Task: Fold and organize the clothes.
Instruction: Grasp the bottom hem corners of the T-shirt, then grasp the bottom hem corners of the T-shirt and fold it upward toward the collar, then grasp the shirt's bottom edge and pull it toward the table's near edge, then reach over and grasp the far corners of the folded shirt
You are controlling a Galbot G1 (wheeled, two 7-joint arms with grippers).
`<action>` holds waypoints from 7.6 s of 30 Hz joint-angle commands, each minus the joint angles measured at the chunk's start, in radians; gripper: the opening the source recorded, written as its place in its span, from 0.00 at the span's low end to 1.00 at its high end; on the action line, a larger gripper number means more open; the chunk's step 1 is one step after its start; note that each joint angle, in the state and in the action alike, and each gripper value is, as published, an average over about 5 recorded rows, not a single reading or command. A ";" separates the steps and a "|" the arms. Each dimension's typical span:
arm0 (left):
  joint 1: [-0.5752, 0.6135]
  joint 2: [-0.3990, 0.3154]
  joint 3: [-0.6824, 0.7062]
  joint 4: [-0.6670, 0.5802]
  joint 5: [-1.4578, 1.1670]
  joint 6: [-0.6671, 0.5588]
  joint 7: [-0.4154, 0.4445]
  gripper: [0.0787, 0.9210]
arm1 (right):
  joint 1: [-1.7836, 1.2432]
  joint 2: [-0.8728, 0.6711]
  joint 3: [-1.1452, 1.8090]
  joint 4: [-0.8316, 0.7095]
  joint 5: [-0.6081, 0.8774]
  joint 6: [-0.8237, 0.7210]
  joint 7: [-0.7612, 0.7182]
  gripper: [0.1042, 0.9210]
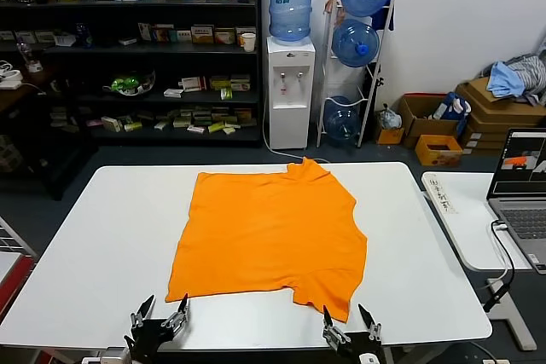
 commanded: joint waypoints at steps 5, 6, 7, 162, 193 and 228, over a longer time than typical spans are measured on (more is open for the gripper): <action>-0.037 0.011 0.000 0.009 -0.019 0.052 -0.005 0.88 | 0.040 0.008 -0.020 -0.017 0.017 -0.064 0.016 0.88; -0.034 0.011 0.000 0.005 -0.019 0.052 -0.005 0.88 | 0.040 0.010 -0.023 -0.017 0.015 -0.066 0.015 0.88; -0.031 0.011 0.001 0.000 -0.018 0.052 -0.006 0.88 | 0.039 0.011 -0.026 -0.017 0.013 -0.068 0.015 0.88; -0.181 0.101 0.060 0.141 -0.134 -0.019 0.039 0.54 | 0.202 -0.298 0.031 -0.092 0.309 -0.073 0.028 0.41; 0.026 0.282 -0.018 -0.132 -0.342 0.074 -0.106 0.01 | -0.062 -0.478 0.078 0.177 0.470 -0.135 0.164 0.02; -0.081 0.337 -0.063 -0.194 -0.393 0.081 -0.119 0.50 | 0.189 -0.527 0.089 0.186 0.419 -0.073 0.218 0.53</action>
